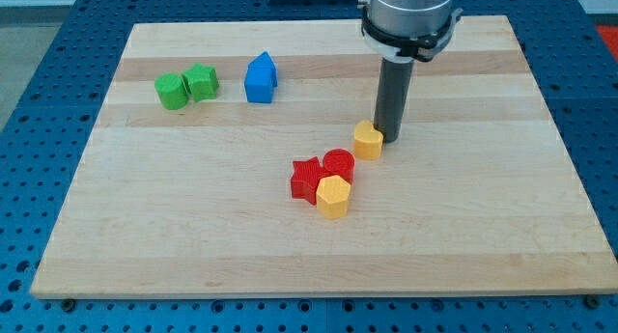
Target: Push the yellow heart into the red circle
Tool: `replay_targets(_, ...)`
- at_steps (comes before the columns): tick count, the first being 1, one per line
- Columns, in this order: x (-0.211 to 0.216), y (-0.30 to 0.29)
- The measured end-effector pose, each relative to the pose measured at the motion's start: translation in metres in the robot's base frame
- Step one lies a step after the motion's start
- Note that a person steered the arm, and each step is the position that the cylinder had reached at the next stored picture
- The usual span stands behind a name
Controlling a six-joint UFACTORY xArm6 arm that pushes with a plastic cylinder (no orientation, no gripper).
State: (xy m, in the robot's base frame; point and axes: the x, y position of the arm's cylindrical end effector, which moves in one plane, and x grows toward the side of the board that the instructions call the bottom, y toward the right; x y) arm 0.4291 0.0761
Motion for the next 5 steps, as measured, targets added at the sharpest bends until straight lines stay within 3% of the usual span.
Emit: replay_targets(5, 0.007, -0.030)
